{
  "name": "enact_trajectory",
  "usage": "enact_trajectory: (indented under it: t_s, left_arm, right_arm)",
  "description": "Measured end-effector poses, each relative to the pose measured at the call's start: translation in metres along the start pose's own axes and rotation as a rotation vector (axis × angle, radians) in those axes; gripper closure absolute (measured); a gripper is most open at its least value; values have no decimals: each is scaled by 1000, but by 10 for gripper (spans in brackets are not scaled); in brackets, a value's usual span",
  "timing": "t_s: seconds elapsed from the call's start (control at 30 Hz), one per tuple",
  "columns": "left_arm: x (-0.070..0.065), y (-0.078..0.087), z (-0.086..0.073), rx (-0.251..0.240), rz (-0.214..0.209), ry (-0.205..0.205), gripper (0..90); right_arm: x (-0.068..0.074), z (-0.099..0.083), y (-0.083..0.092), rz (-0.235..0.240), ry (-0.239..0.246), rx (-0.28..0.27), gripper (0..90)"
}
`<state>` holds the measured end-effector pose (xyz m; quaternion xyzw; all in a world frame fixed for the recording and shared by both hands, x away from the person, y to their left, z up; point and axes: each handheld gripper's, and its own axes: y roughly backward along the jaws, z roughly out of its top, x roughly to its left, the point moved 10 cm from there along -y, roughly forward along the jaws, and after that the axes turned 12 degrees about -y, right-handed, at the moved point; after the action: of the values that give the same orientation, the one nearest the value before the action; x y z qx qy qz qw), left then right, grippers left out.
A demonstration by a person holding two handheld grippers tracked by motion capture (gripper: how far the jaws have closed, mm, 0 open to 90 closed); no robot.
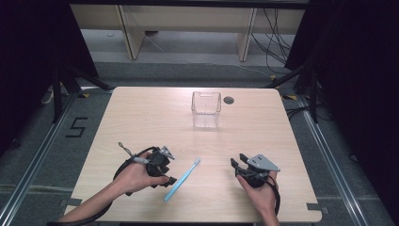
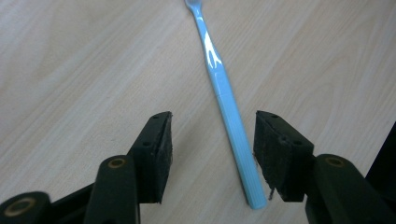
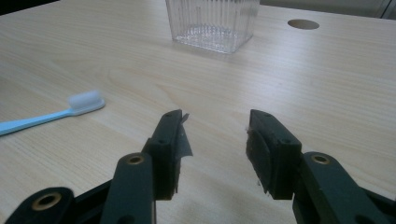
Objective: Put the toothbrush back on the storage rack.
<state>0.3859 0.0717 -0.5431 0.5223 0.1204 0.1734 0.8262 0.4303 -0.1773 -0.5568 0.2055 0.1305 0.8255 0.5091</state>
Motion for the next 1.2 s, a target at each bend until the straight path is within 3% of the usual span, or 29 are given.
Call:
enact_trajectory:
  t_s: [0.03, 0.17, 0.2, 0.37, 0.4, 0.43, 0.47, 0.5, 0.6, 0.63, 0.67, 1.0, 1.03, 1.07, 1.13, 1.2]
  left_arm:
    - [1, -2, -1, 33, -8, -11, 483]
    - [-3, -9, 3, 97, -46, 18, 501]
    - [-4, -10, 4, 113, -53, 20, 502]
    - [-6, -17, 7, 170, -72, 50, 501]
    - [-7, -18, 7, 189, -81, 51, 504]
    - [-7, -20, 9, 188, -80, 59, 507]
    - [-8, -21, 9, 203, -86, 62, 511]
    - [-7, -22, 9, 214, -91, 53, 515]
    - [-8, -26, 11, 218, -85, 60, 523]
    - [-10, -27, 12, 223, -86, 80, 526]
    - [-7, -27, 12, 240, -83, 49, 532]
    - [-10, -37, 18, 264, -69, 65, 566]
    - [-8, -37, 19, 266, -62, 45, 567]
    - [-11, -38, 20, 264, -61, 65, 567]
    - [-10, -39, 20, 273, -62, 34, 567]
    - [-12, -40, 21, 276, -57, 55, 573]
  right_arm:
    - [0, 0, 0, 2, -3, 4, 562]
    - [1, -1, 0, 8, -14, 14, 562]
    - [4, -3, 0, 11, -48, 26, 563]
    - [2, -1, -1, 19, -27, 16, 562]
    - [-1, -1, 0, 1, -14, 19, 563]
    - [3, -2, -1, 17, -51, 21, 563]
    - [1, -1, -2, 16, -6, 16, 563]
    - [0, -1, -1, 7, 2, 18, 563]
    - [1, -2, -1, 6, -9, 23, 563]
    - [1, -2, -1, 6, -9, 24, 562]
    - [0, -2, -1, 6, -8, 31, 563]
    - [2, -2, -2, 12, -1, 25, 563]
    - [2, -2, -2, 13, -1, 25, 563]
    - [2, -2, -2, 13, -1, 25, 563]
    - [2, -3, -2, 14, -2, 34, 562]
    - [3, -3, -2, 14, -3, 35, 562]
